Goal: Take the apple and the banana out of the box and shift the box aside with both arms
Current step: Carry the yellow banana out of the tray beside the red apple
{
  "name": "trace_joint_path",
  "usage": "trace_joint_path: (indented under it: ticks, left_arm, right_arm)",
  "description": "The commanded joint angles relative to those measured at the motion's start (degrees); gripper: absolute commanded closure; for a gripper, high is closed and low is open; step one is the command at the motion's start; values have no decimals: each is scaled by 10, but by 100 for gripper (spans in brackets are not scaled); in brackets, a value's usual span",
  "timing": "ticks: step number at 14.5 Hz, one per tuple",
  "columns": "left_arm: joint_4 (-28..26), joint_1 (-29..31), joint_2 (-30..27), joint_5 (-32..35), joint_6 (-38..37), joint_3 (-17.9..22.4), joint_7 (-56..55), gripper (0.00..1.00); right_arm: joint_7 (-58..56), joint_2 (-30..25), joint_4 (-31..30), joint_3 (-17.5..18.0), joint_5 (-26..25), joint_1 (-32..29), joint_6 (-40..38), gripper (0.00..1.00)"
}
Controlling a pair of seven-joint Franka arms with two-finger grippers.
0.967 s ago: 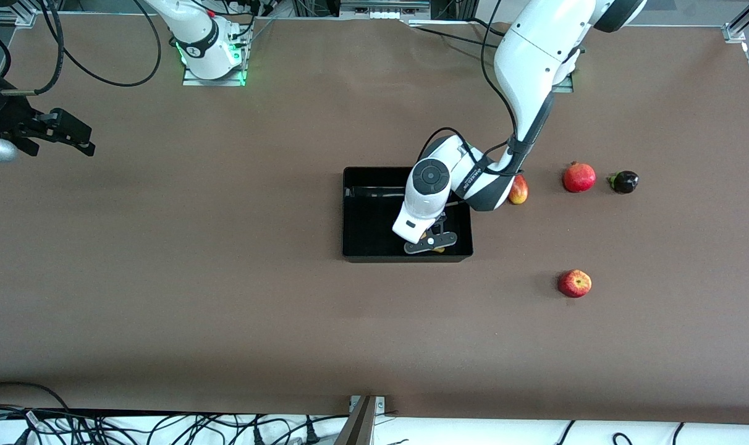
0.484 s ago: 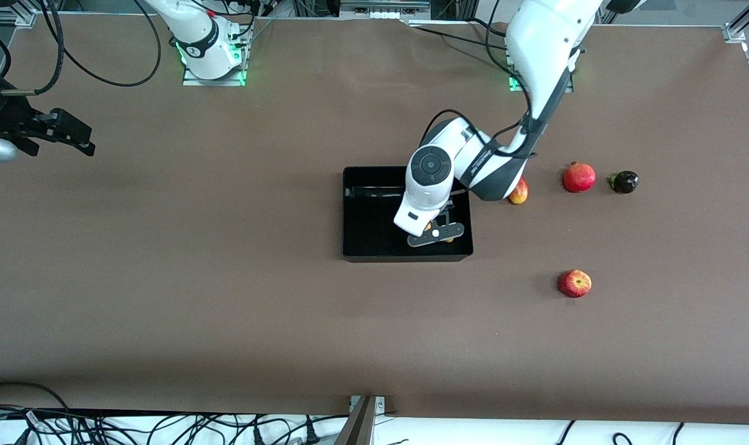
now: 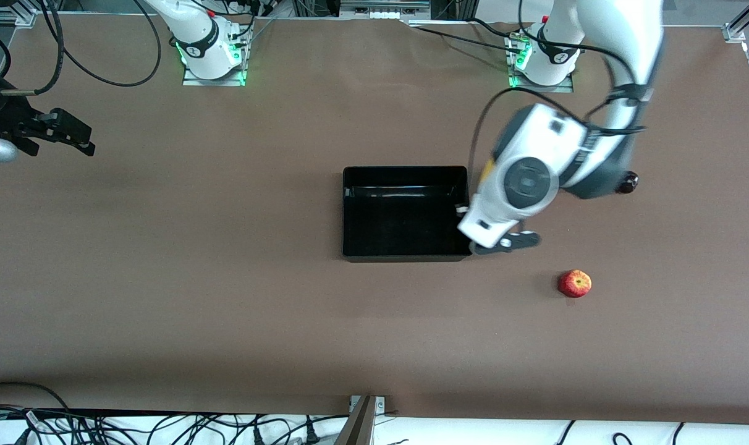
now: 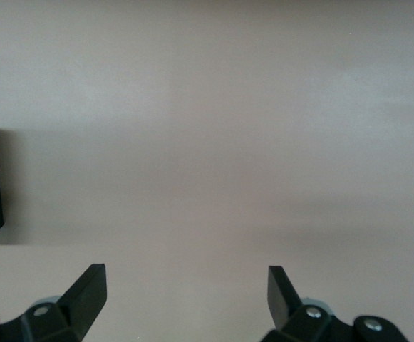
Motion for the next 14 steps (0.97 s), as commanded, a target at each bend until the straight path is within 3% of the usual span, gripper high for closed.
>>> trace_joint_path:
  ticks: [1, 3, 6, 8, 11, 14]
  left_arm:
    - [2, 103, -15, -3, -33, -8, 175, 100]
    - [3, 166, -9, 29, -19, -2, 304, 100]
    - [8, 239, 16, 31, 75, 2, 419, 100]
    - [7, 241, 37, 24, 147, 40, 445, 100]
    - [0, 239, 81, 24, 270, 62, 441, 100]
    - [-1, 201, 106, -16, 310, 127, 436, 100]
  right_arm:
    - [-4, 4, 12, 2, 0, -4, -11, 0]
    - [-4, 4, 11, 2, 0, -4, -12, 0]
    - [-4, 4, 12, 2, 0, -4, -12, 0]
    - [-4, 4, 11, 2, 0, -4, -12, 0]
    - [-5, 3, 12, 2, 0, -4, -13, 0]
    - [-5, 4, 12, 2, 0, -4, -14, 0]
